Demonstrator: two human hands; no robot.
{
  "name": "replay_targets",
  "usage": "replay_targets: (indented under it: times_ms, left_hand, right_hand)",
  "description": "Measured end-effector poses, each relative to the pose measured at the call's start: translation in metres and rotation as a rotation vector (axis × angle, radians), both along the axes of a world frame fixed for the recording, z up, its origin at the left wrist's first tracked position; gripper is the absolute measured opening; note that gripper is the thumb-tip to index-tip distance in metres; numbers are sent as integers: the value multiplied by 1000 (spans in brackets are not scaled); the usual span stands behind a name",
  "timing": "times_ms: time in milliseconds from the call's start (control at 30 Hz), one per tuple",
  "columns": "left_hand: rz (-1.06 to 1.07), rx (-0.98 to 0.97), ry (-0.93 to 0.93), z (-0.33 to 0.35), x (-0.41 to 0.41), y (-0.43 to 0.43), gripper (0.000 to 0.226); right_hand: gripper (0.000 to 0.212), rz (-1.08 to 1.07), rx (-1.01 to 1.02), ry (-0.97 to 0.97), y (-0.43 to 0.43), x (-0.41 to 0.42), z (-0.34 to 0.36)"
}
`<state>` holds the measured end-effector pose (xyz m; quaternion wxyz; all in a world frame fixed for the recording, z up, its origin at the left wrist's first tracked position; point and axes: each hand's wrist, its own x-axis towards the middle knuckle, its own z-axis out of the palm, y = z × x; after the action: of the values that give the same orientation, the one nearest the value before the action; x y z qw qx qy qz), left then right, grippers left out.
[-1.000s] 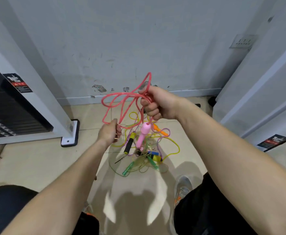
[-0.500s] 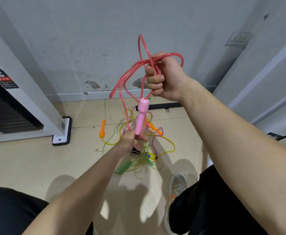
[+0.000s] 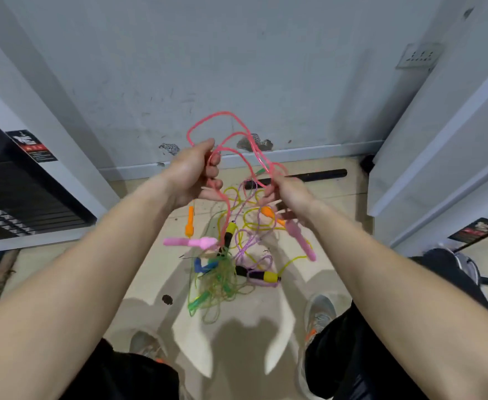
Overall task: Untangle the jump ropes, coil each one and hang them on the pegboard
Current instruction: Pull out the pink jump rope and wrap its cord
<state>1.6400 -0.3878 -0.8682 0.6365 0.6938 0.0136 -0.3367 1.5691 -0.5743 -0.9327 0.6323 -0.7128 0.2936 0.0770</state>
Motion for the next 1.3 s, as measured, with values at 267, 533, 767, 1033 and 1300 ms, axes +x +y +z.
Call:
replay_targets:
  times_ms: [267, 533, 767, 1033, 1300]
  left_hand:
    - [127, -230, 68, 52, 16, -11, 41]
    - [333, -230, 113, 28, 40, 28, 50]
    - [-7, 120, -99, -10, 19, 33, 56]
    - [-454, 125, -530, -67, -33, 23, 20]
    - [-30, 195, -295, -76, -28, 34, 32]
  right_hand:
    - [55, 107, 438, -35, 60, -19, -20]
    - [39, 252, 424, -172, 37, -13, 6]
    - [27, 350, 312, -266, 25, -4, 26]
    - [29, 236, 510, -233, 17, 5, 42]
    - [33, 193, 510, -241, -3, 14, 54]
